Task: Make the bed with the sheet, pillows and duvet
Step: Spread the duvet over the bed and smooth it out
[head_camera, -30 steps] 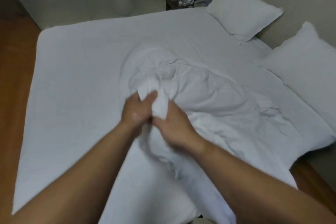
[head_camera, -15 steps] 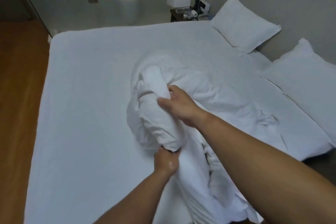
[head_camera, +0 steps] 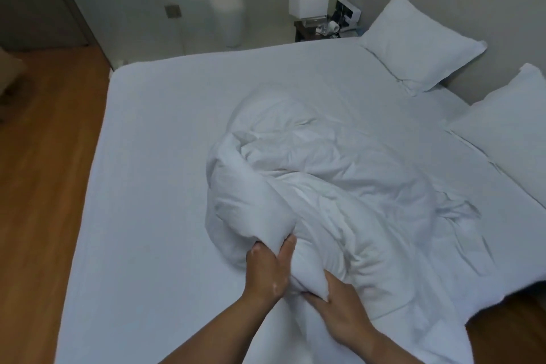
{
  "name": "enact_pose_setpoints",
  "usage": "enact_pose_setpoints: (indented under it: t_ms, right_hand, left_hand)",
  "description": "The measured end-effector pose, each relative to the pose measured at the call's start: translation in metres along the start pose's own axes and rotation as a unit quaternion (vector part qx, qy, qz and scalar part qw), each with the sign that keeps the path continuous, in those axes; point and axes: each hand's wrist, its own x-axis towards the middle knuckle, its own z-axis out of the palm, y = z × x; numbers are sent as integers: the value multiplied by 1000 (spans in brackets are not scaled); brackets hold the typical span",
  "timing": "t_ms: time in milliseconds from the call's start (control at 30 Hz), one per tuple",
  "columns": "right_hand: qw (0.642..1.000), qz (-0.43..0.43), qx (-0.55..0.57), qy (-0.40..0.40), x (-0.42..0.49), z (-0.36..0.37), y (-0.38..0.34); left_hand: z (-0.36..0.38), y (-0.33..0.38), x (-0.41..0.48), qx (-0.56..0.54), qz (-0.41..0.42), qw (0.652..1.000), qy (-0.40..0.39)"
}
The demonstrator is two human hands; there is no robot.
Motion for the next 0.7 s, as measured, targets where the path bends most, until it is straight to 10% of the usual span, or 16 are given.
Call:
enact_pose_setpoints:
  t_ms: [167, 300, 433, 567, 700]
  right_hand:
    - [982, -161, 48, 88, 11, -55, -121]
    - [940, -240, 184, 158, 37, -111, -274]
    - [892, -253, 337, 163, 81, -115, -376]
    - [955, -243, 166, 45, 104, -64, -354]
    - [943, -255, -200, -82, 74, -29, -223]
  left_hand:
    - [-49, 94, 39, -52, 128, 986, 91]
    - [-120, 129, 56, -113, 244, 961, -72]
    - [-128, 78, 26, -79, 176, 968, -159]
    - [-130, 16, 26, -82, 93, 992, -5]
    - [-168, -54, 46, -134, -24, 988, 67]
